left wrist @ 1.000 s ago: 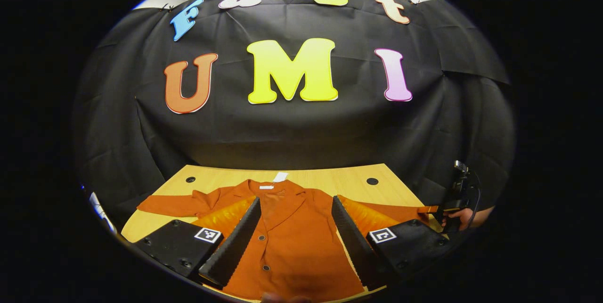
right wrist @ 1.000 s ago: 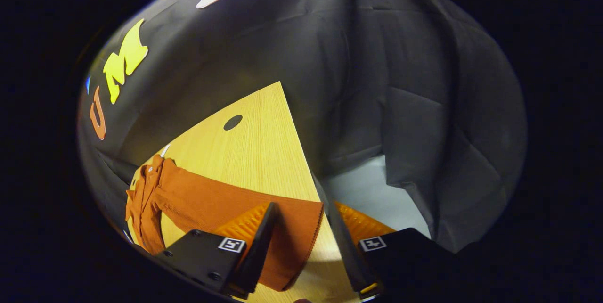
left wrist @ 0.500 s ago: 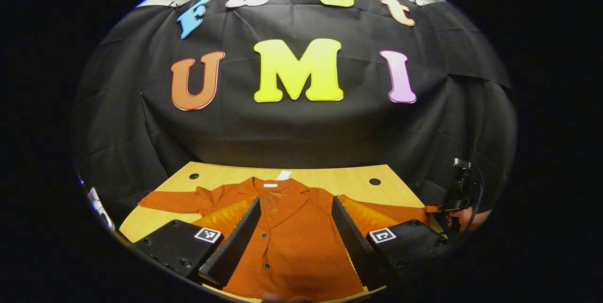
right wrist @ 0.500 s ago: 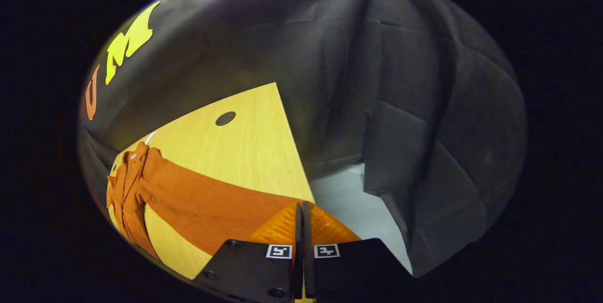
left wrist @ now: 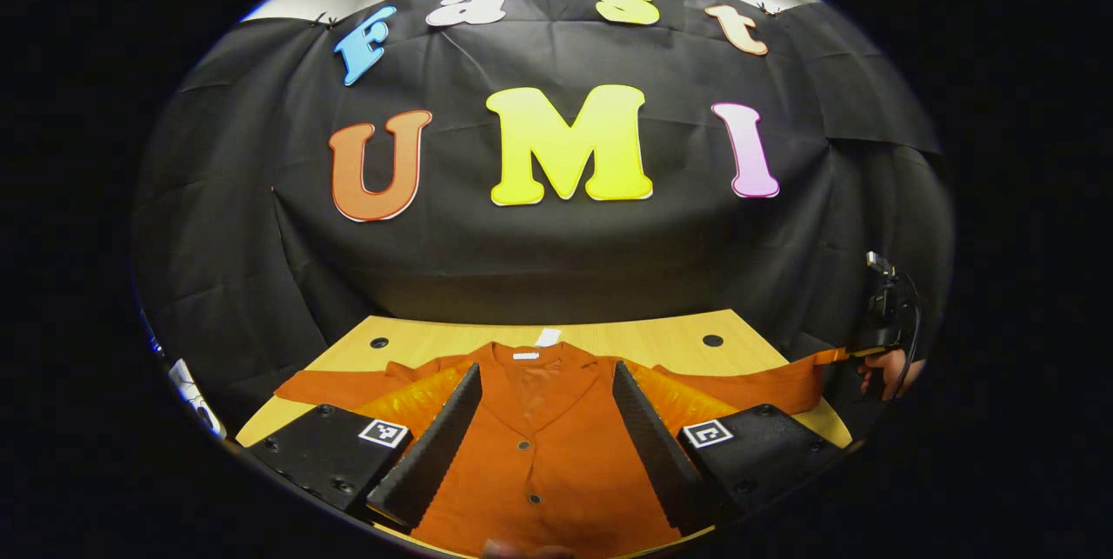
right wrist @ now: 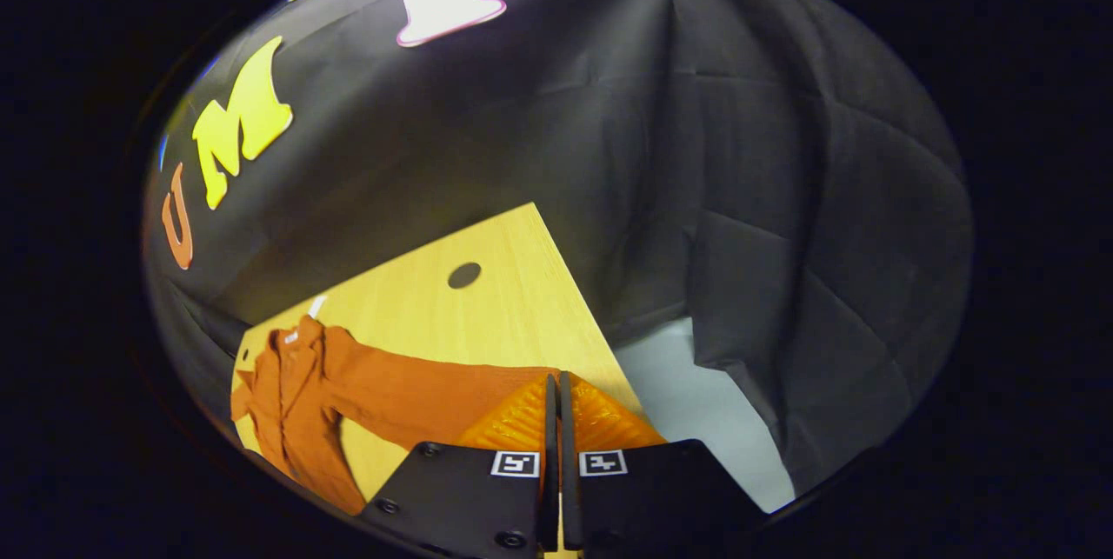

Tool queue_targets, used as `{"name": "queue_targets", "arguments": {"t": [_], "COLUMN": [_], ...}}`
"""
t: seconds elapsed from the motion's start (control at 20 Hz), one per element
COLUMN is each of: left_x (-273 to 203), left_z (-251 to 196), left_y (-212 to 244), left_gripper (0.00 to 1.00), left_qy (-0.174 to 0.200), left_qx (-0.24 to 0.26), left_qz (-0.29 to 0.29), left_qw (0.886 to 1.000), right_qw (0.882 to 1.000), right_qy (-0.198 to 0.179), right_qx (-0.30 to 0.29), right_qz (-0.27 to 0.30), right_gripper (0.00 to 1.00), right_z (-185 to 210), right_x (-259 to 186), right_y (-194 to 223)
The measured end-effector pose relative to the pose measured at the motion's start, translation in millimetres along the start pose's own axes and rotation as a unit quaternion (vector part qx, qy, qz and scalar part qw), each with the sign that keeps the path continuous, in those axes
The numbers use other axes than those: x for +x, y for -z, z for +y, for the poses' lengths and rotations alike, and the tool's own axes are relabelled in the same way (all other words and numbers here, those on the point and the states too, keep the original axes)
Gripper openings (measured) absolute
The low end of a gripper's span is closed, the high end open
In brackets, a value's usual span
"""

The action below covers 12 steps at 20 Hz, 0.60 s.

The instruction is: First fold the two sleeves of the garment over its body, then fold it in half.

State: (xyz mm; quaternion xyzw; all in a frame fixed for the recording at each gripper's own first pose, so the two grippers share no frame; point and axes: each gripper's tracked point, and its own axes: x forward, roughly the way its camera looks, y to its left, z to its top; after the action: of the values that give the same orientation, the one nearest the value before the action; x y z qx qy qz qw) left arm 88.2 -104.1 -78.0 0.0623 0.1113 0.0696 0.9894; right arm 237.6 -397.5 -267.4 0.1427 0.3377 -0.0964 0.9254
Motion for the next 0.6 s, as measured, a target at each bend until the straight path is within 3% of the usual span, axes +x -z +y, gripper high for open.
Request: {"name": "queue_targets", "arguments": {"t": [0.15,0.6], "left_x": [1.4,2.2], "left_z": [27.6,156.1], "left_y": [-1.0,-0.2], "left_gripper": [0.99,0.98], "left_qy": [0.007,0.020], "left_qx": [-0.003,-0.050], "left_qz": [-0.011,-0.050], "left_qw": [1.000,0.997], "right_qw": [1.000,0.997], "right_qy": [-0.007,-0.055], "right_qx": [-0.015,-0.039], "right_qz": [-0.012,-0.048], "right_gripper": [0.02,0.02], "right_z": [48.8,265.7], "right_x": [-30.1,-96.7], "right_y": [-16.6,-53.9]}}
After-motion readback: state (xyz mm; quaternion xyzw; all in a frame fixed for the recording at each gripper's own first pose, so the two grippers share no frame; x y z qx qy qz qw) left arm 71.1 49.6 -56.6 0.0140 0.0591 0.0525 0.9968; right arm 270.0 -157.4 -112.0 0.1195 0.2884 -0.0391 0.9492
